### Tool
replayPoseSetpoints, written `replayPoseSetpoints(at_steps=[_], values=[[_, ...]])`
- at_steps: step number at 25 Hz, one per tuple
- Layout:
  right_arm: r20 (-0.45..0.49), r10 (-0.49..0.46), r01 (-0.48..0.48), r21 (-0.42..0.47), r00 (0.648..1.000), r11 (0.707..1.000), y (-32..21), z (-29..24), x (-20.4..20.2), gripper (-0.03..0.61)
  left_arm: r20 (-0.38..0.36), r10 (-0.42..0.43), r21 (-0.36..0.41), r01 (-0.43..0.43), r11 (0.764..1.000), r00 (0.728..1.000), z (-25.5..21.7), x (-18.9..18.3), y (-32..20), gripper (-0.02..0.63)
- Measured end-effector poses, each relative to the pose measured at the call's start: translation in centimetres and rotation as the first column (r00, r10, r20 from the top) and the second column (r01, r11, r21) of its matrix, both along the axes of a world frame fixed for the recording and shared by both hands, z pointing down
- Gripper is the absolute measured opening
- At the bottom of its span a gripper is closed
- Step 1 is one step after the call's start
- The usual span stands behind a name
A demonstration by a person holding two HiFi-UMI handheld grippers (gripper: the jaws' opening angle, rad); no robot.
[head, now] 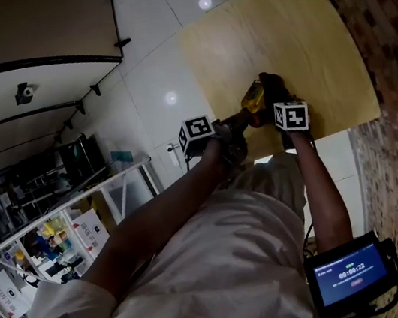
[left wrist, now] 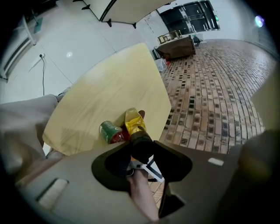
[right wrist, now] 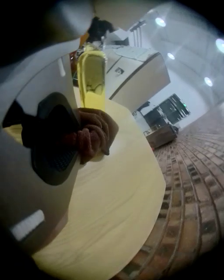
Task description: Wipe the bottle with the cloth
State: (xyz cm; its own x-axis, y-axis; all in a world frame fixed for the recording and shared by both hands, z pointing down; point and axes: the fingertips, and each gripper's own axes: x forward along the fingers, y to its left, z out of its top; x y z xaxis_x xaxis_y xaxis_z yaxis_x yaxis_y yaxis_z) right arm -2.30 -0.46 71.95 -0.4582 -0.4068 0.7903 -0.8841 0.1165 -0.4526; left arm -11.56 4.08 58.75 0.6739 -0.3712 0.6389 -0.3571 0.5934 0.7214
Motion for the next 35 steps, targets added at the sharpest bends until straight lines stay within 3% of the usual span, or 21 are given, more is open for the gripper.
replayPoseSetpoints(at_steps=[2,4,5,7,8,9,10,12,13,14,15,17,19,21,23,25,27,29,31,33,35], values=[[0.080,0.108,-0.111,0.029,0.991,0.993,-0.5,-1.0,1.7,0.091,0.063,0.084,0.040,-0.086,0.995,0.994,0.2,-0.1,-0.4,0.181],[0.135,0.168,-0.178,0.066,0.977,0.982,-0.4,-2.3,3.7,0.091,0.196,0.248,0.106,-0.272,0.957,0.949,-0.1,-0.1,-0.9,0.181],[0.150,0.183,-0.197,0.081,0.972,0.977,-0.2,-3.0,4.6,0.092,0.282,0.338,0.134,-0.385,0.913,0.898,-0.4,-0.1,-1.2,0.181],[0.164,0.196,-0.215,0.106,0.967,0.971,-0.2,-4.1,6.6,0.092,0.454,0.486,0.155,-0.604,0.782,0.747,-0.7,0.2,-2.0,0.179],[0.168,0.194,-0.215,0.116,0.966,0.970,-0.3,-4.4,7.5,0.092,0.534,0.539,0.151,-0.700,0.698,0.652,-0.8,0.6,-2.3,0.179],[0.173,0.188,-0.211,0.126,0.967,0.969,-0.5,-4.8,8.2,0.092,0.609,0.575,0.143,-0.789,0.597,0.546,-0.8,1.1,-2.6,0.178],[0.183,0.176,-0.202,0.137,0.967,0.970,-0.8,-5.3,8.7,0.092,0.683,0.593,0.130,-0.870,0.475,0.426,-1.0,1.7,-2.8,0.176],[0.208,0.129,-0.167,0.173,0.969,0.971,-1.5,-6.9,8.9,0.091,0.816,0.555,0.069,-0.981,0.184,0.161,-1.8,3.0,-2.9,0.176],[0.220,0.098,-0.142,0.194,0.971,0.971,-1.8,-7.9,8.8,0.092,0.859,0.510,0.023,-0.999,0.045,0.043,-2.2,3.4,-2.6,0.176],[0.229,0.064,-0.114,0.214,0.971,0.970,-2.1,-8.8,8.7,0.092,0.886,0.461,-0.020,-0.997,-0.075,-0.053,-2.3,3.8,-2.0,0.176],[0.238,0.030,-0.086,0.231,0.971,0.969,-2.4,-9.6,8.4,0.092,0.901,0.415,-0.060,-0.983,-0.176,-0.129,-2.3,4.0,-1.2,0.175],[0.265,-0.040,-0.030,0.256,0.963,0.966,-2.8,-10.9,7.8,0.091,0.912,0.327,-0.134,-0.933,-0.334,-0.248,-1.9,4.2,0.1,0.175],[0.291,-0.116,0.034,0.272,0.950,0.962,-3.1,-11.7,7.0,0.092,0.909,0.224,-0.215,-0.857,-0.468,-0.351,-1.3,4.1,1.3,0.175],[0.303,-0.198,0.111,0.280,0.932,0.954,-3.1,-12.4,5.9,0.092,0.895,0.091,-0.306,-0.749,-0.588,-0.437,-0.9,4.1,2.3,0.175],[0.303,-0.277,0.192,0.281,0.912,0.940,-3.1,-12.9,4.6,0.092,0.869,-0.059,-0.395,-0.619,-0.679,-0.491,-0.9,4.1,3.0,0.173],[0.291,-0.354,0.274,0.281,0.889,0.920,-3.2,-13.4,3.1,0.092,0.849,-0.178,-0.453,-0.514,-0.728,-0.497,-1.5,4.6,3.6,0.173],[0.273,-0.429,0.355,0.282,0.861,0.891,-3.2,-13.9,1.6,0.091,0.839,-0.268,-0.491,-0.444,-0.750,-0.473,-2.3,5.5,4.0,0.173],[0.266,-0.502,0.432,0.280,0.823,0.857,-3.2,-14.4,0.0,0.092,0.796,-0.369,-0.553,-0.327,-0.766,-0.480,-2.4,5.3,4.5,0.173],[0.293,-0.579,0.516,0.268,0.761,0.814,-3.0,-15.2,-2.0,0.092,0.747,-0.450,-0.599,-0.202,-0.775,-0.490,-2.1,4.7,5.0,0.173],[0.355,-0.671,0.632,0.235,0.651,0.738,-1.9,-16.1,-4.2,0.092,0.709,-0.510,-0.628,-0.108,-0.770,-0.487,-1.9,4.6,5.3,0.173],[0.400,-0.752,0.756,0.188,0.525,0.627,0.0,-15.9,-6.2,0.092,0.680,-0.548,-0.645,-0.043,-0.763,-0.486,-1.5,4.7,5.5,0.172]])
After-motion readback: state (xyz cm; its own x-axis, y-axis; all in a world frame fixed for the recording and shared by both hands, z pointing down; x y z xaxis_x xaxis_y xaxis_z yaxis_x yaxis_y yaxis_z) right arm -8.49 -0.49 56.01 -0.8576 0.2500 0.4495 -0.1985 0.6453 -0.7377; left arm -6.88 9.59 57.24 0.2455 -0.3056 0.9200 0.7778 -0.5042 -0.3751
